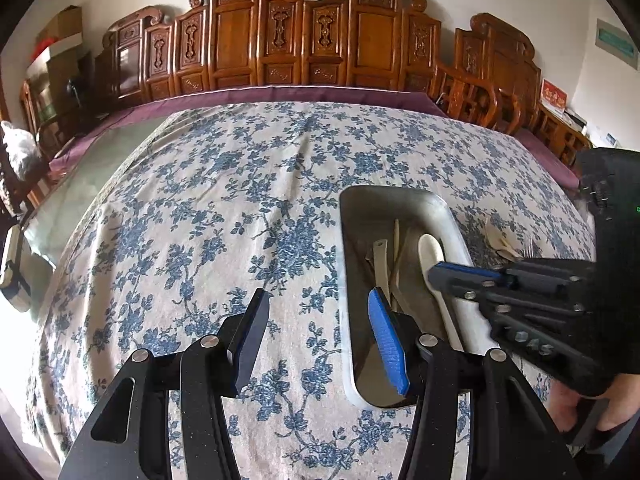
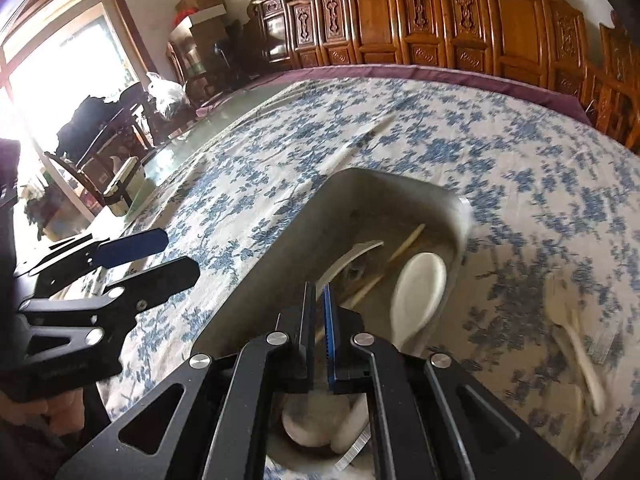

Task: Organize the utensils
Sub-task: 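Lower the white spoon into the tray and open the right gripper, then move both grippers back over the remaining utensils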

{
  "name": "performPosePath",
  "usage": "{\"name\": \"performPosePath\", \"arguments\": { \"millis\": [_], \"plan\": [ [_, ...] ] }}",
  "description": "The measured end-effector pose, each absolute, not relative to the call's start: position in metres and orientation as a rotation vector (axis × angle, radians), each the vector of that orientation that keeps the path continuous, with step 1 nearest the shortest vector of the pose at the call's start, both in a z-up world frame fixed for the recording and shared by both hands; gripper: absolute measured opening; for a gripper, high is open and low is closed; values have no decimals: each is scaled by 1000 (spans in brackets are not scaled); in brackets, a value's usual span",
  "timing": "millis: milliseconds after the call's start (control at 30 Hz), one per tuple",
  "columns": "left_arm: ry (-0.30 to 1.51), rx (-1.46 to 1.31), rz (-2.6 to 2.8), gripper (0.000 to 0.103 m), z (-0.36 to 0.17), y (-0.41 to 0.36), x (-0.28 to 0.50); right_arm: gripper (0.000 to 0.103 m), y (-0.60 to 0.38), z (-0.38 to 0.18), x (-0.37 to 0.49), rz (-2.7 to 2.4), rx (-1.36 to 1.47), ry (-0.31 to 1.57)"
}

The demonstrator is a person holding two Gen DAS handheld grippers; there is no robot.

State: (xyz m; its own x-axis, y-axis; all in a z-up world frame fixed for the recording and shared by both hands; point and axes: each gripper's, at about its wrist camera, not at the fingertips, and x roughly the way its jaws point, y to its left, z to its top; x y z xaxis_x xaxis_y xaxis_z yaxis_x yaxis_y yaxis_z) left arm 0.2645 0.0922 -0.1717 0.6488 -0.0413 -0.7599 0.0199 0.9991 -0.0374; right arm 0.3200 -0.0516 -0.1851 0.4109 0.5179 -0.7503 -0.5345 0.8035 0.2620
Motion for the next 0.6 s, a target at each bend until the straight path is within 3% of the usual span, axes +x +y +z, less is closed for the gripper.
{"name": "performPosePath", "arguments": {
  "millis": [300, 367, 500, 600],
  "plan": [
    [852, -2, -91, 50, -166, 61, 256, 6, -120, -153, 289, 589, -53, 866],
    [847, 3, -108, 57, -164, 52, 253, 6, -139, -150, 283, 563, -58, 863],
    [842, 28, -159, 59, -162, 27, 248, 19, -177, -150, 270, 497, -81, 857],
    [838, 48, -183, 62, -161, 11, 243, 19, -208, -156, 264, 438, -83, 871]
  ]
}}
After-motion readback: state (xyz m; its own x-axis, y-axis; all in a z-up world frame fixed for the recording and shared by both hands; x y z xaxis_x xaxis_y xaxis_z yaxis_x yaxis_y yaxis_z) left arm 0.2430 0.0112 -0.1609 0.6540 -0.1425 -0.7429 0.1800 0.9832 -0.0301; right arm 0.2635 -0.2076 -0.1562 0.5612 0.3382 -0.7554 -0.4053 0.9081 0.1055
